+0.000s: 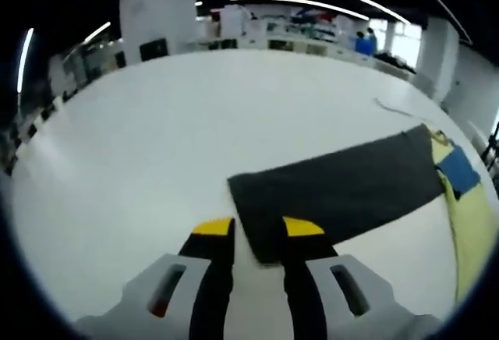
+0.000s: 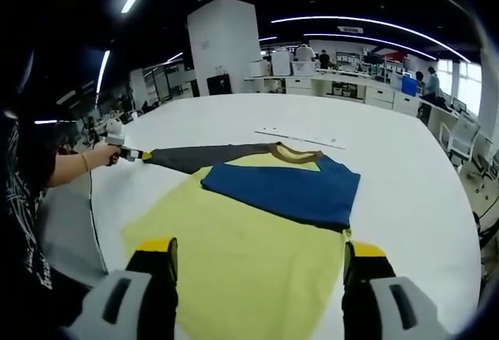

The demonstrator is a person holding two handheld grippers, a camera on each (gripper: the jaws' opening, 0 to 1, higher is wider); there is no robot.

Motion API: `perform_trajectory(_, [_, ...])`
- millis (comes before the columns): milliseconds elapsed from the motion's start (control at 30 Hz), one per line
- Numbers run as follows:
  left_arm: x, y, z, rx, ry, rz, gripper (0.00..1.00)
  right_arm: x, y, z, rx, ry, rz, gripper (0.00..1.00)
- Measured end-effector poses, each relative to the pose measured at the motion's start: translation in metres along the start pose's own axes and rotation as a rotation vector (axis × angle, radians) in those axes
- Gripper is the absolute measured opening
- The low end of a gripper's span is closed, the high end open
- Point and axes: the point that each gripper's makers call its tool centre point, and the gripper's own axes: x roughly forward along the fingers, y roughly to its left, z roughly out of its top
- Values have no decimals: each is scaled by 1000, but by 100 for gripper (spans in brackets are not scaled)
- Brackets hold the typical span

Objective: Fold the garment on the visible template until the final outline fits inside the template.

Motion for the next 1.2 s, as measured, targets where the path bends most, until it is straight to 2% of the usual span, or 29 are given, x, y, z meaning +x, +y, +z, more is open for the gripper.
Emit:
perform_trajectory(333, [1, 1, 0, -8, 43, 60, 10, -3, 0, -2, 1, 4, -10, 88])
perform_trajectory(433, [3, 5, 0, -55, 48, 80, 10, -5, 0, -3, -3, 6, -10, 90])
perform_trajectory(500, [6, 5, 1, -54, 36, 80, 6, -6, -1, -4, -7, 11, -11, 91])
perform_trajectory(567, [9, 0, 2, -122, 8, 69, 2, -7, -1, -6, -10, 17, -12, 92])
perform_trajectory(767, [8, -1, 2, -91, 30, 81, 1, -9, -2, -9, -10, 31, -15, 95])
perform_trajectory(1033, [-6, -12, 19, -70, -22, 62, 1, -12, 1, -13, -14, 43, -8, 99])
perform_trajectory(1200, [-17, -31, 36, -70, -72, 18, 1, -13, 4, -15, -18, 50, 1, 99])
